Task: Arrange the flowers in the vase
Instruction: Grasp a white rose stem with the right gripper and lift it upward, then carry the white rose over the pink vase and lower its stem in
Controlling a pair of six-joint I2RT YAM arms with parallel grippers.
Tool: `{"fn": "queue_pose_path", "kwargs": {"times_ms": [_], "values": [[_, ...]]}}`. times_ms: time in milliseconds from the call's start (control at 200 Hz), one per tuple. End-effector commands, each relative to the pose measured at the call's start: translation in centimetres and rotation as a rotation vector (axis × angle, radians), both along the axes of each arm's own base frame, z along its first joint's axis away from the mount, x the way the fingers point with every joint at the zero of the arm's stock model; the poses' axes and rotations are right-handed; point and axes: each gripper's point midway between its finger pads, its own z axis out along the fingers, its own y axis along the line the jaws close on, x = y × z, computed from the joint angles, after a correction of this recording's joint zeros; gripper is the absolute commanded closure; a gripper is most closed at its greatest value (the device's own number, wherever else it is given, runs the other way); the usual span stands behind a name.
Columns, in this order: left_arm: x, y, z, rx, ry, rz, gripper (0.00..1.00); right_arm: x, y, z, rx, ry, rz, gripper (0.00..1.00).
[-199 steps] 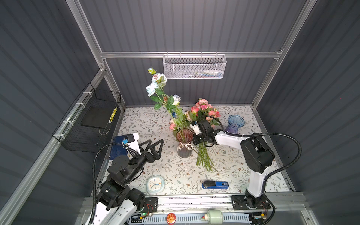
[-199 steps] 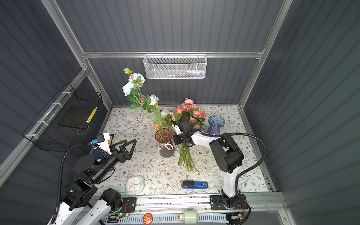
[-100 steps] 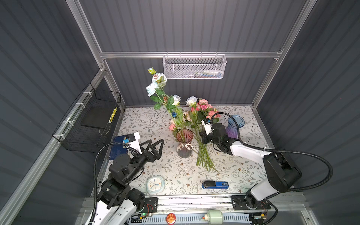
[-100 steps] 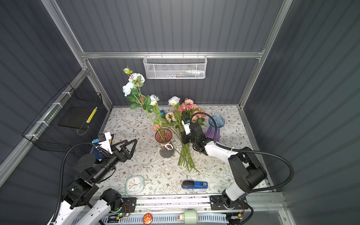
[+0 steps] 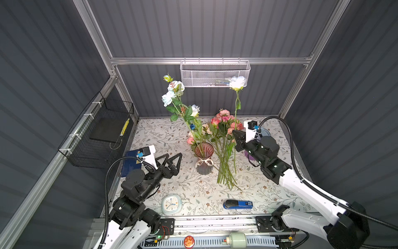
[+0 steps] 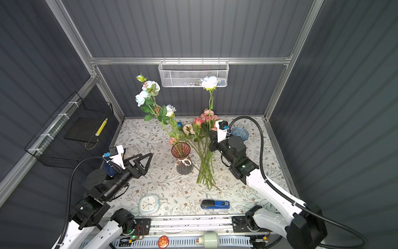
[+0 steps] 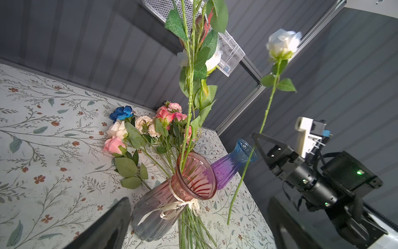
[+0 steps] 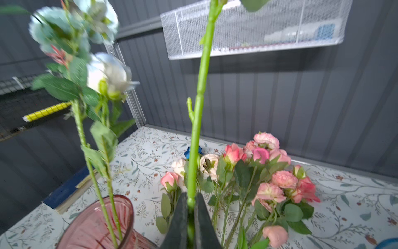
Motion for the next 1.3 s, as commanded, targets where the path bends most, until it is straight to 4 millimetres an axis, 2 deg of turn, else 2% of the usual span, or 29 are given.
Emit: {"fn": "queue_pose_path", "kwargs": {"times_ms": [0,190,300,340,375,480,560,720,795,905,1205,1296], "values": [[-0.3,-0.7,1.2,-0.021,-0.026,-0.042,0.0,-2.5,0.6,5.9,0.098,-0.094,0.075,1.0],[-0.5,-1.6,1.2,-0.023,-0.022,-0.097,0.0,-6.3,3.9,12.9,0.158,-0.247,0.185,1.0],[-0.6,-1.9,1.0,-0.019,-0.011,-0.112,0.0,-7.1,5.9,15.7,0.203,-0.323,0.224,1.0],[-0.7,-1.8,1.0,-0.02,-0.012,-0.112,0.0,-7.4,6.0,17.0,0.235,-0.36,0.226,1.0],[-0.8,-1.8,1.1,-0.019,-0.013,-0.11,0.0,-6.7,7.2,17.0,0.239,-0.362,0.233,1.0],[-1.1,-1.5,1.2,-0.02,-0.016,-0.104,0.0,-5.9,8.7,18.6,0.268,-0.41,0.219,1.0],[-1.2,-1.3,1.2,-0.024,-0.019,-0.1,0.0,-4.7,9.8,19.1,0.272,-0.427,0.196,1.0],[-1.4,-1.2,1.0,-0.029,-0.012,-0.097,0.0,-1.9,12.0,17.7,0.253,-0.411,0.143,1.0],[-1.5,-1.1,1.1,-0.03,-0.013,-0.095,0.0,-0.7,12.7,16.1,0.239,-0.388,0.113,1.0],[-1.6,-1.0,1.2,-0.031,-0.018,-0.094,0.0,0.8,13.6,12.6,0.215,-0.331,0.081,1.0],[-1.6,-1.0,1.0,-0.032,-0.019,-0.095,0.0,0.6,15.0,4.4,0.131,-0.197,0.083,1.0],[-1.6,-1.0,0.9,-0.035,-0.017,-0.095,0.0,0.4,15.1,2.1,0.107,-0.123,0.1,0.96]]}}
